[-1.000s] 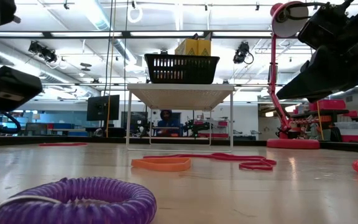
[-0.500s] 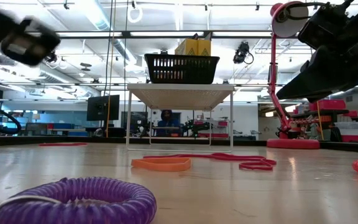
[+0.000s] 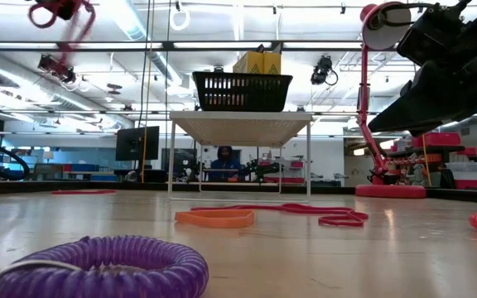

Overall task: Pick & Place Office Desk Supplies
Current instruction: Put the red rubber band into the red bin on the shelf

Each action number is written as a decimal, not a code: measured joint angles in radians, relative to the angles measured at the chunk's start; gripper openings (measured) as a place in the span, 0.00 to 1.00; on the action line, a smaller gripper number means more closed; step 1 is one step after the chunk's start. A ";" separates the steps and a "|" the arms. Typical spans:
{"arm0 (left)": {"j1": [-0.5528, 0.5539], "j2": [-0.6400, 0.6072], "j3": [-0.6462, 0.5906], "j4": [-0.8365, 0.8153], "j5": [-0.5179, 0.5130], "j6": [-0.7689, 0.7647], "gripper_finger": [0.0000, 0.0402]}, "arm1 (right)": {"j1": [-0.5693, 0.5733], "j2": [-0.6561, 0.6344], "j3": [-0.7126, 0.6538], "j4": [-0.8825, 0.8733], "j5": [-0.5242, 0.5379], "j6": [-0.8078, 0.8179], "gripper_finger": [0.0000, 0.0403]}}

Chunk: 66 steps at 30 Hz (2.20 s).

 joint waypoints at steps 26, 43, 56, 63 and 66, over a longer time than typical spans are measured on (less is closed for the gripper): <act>0.430 -0.288 0.002 -0.008 -0.024 0.287 0.02 | 0.000 0.000 0.000 0.000 -0.003 0.000 0.06; 0.886 -0.157 0.352 -0.047 0.079 0.479 0.01 | 0.000 0.000 0.000 0.000 -0.002 0.000 0.06; 1.320 0.179 0.522 -0.037 0.346 0.571 0.01 | 0.000 0.000 0.000 0.000 0.000 0.000 0.06; 1.410 0.332 0.659 -0.048 0.428 0.564 0.01 | 0.000 0.000 0.000 0.000 0.000 0.000 0.06; 1.410 0.376 0.686 -0.053 0.475 0.555 0.01 | 0.000 0.000 0.000 0.000 0.000 0.000 0.06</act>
